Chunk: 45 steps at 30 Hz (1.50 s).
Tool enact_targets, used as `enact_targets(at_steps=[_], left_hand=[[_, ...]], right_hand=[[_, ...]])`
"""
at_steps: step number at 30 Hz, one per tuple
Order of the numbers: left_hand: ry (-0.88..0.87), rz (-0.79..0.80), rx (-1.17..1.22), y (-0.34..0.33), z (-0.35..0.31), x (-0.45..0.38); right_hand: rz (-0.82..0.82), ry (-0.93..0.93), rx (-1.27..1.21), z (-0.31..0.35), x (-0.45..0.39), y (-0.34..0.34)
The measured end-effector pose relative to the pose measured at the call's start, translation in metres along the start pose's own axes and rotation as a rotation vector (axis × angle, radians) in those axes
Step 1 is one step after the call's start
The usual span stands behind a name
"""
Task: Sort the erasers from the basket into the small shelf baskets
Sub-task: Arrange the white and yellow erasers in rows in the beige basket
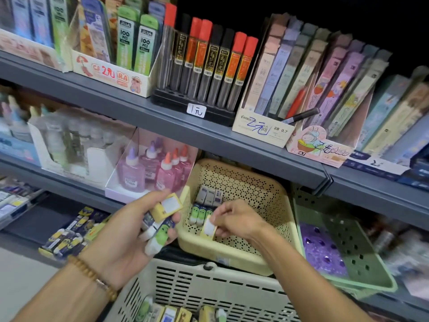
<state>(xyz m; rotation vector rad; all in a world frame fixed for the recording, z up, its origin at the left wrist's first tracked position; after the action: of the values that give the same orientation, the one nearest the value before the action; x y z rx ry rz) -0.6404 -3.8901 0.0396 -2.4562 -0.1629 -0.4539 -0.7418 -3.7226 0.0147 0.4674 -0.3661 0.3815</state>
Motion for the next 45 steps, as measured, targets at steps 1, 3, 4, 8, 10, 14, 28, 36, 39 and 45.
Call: enact_targets(at_steps=[1, 3, 4, 8, 10, 14, 28, 36, 39, 45], left_hand=[[0.002, -0.009, 0.012, 0.000, 0.000, -0.001], [0.008, -0.032, 0.016, 0.002, 0.001, -0.002], [0.015, -0.041, 0.015, 0.003, 0.002, -0.002], [0.052, -0.020, 0.041, 0.001, 0.009, -0.005], [0.038, 0.000, 0.019, -0.002, 0.011, -0.005], [-0.012, 0.028, -0.072, -0.008, 0.011, -0.007], [-0.116, 0.024, 0.186, -0.004, 0.005, -0.017], [-0.239, 0.000, 0.241, -0.002, 0.000, -0.015], [-0.264, 0.012, 0.261, -0.003, 0.000, -0.015], [-0.303, 0.021, 0.256, -0.011, -0.004, -0.015]], right_hand=[[0.021, -0.016, 0.052, -0.004, -0.005, -0.007], [0.061, -0.022, 0.128, -0.004, -0.014, -0.020], [0.083, -0.019, 0.172, -0.003, -0.017, -0.025], [0.037, 0.067, 0.307, 0.006, -0.016, -0.024], [-0.046, 0.213, 0.207, 0.020, -0.004, -0.018], [0.183, 0.340, -0.253, 0.045, 0.026, -0.033], [0.052, -0.025, 0.234, -0.007, -0.008, 0.009], [0.082, -0.025, 0.317, -0.004, -0.012, -0.009], [-0.027, 0.110, 0.362, 0.010, 0.000, -0.005], [0.212, 0.238, -0.320, 0.042, 0.045, -0.039]])
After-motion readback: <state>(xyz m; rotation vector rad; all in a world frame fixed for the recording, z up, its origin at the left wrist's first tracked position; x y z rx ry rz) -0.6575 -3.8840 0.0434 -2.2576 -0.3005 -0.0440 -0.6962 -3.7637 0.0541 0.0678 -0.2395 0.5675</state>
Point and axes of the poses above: each hand's wrist, its own x-axis away from the middle knuckle, its own y-axis out of the back of the hand, z = x × y, the point moved 6 cm from there along -x, towards the middle knuckle, and after that the axes turned 7 degrees about -x, right-handed, at the moved point
